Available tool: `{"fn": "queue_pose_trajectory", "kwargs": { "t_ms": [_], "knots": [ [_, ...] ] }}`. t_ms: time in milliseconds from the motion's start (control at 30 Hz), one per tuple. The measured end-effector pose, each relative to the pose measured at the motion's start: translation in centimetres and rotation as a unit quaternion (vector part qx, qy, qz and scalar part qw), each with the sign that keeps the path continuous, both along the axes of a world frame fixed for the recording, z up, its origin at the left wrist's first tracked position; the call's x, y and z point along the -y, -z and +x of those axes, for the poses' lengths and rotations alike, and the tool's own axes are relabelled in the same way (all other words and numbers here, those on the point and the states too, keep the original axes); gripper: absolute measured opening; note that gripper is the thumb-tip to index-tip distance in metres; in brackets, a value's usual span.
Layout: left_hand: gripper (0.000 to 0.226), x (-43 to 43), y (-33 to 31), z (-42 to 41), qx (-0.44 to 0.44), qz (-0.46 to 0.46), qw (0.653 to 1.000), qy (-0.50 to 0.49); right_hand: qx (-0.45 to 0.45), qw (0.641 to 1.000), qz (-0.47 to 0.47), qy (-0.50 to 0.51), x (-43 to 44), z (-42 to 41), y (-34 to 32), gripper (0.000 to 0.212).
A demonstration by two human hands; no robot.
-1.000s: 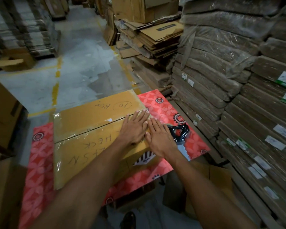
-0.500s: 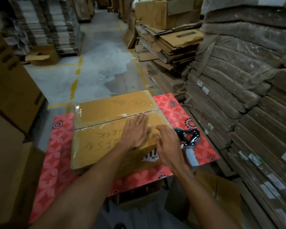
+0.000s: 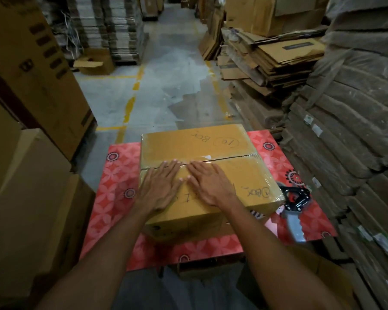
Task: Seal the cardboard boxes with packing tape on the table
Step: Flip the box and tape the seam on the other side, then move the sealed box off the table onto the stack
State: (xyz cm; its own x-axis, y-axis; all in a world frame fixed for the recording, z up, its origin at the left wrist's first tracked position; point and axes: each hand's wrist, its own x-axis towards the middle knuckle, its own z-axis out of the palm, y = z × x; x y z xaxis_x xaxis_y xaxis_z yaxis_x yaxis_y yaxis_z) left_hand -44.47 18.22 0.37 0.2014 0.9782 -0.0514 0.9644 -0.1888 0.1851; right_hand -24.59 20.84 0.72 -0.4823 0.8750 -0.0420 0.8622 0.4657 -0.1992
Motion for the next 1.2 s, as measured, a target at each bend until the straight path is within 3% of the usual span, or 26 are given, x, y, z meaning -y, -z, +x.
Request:
{"fn": "queue_pose_trajectory", "kwargs": {
  "t_ms": [267,367,433,500,600,667,767,833,933,967,1033,1100,1200],
  "knots": [
    [0.067,0.8,0.9,-3.9,0.056,-0.016,0.992,-0.111,0.013,0.984,0.023,0.174,-1.3,11.1,0.8,0.062],
    [0.074,0.8,0.7,-3.0,0.134,-0.020,0.979,-0.151,-0.014,0.976,0.027,0.216,-1.0,13.3,1.2,0.063],
    [0.083,1.4,0.2,-2.6,0.214,-0.015,0.955,-0.204,-0.083,0.960,0.062,0.261,0.2,14.1,1.3,0.064],
    [0.080,2.8,0.9,-2.7,0.352,0.008,0.898,-0.264,-0.203,0.917,0.075,0.336,2.7,14.4,1.7,0.061],
    [0.087,5.5,2.3,-3.0,0.481,-0.010,0.822,-0.303,-0.409,0.804,0.013,0.432,7.7,13.6,2.9,0.067],
    [0.087,6.8,1.7,-2.8,0.501,-0.035,0.817,-0.284,-0.491,0.744,-0.014,0.453,10.2,12.2,3.4,0.077],
    [0.071,8.0,0.7,-1.4,0.506,-0.019,0.824,-0.255,-0.540,0.710,-0.058,0.449,10.2,10.4,3.2,0.102],
    [0.073,9.5,0.4,0.5,0.520,-0.003,0.801,-0.296,-0.539,0.720,-0.104,0.425,7.7,10.3,3.0,0.112],
    [0.086,13.9,0.5,6.6,0.559,-0.017,0.756,-0.341,-0.464,0.794,-0.178,0.351,2.1,12.2,2.9,0.114],
    [0.086,15.6,0.2,8.9,0.545,-0.041,0.767,-0.336,-0.438,0.820,-0.202,0.307,0.7,12.7,2.6,0.110],
    [0.073,17.8,0.1,11.1,0.505,-0.044,0.802,-0.317,-0.403,0.859,-0.199,0.246,0.6,12.5,0.9,0.080],
    [0.059,17.9,0.4,9.6,0.421,0.069,0.831,-0.358,-0.424,0.854,-0.176,0.244,2.5,11.5,-0.2,0.056],
    [0.080,16.1,1.3,4.2,0.358,0.144,0.804,-0.452,-0.445,0.833,-0.166,0.282,6.7,11.1,0.4,0.056]
  ]
}}
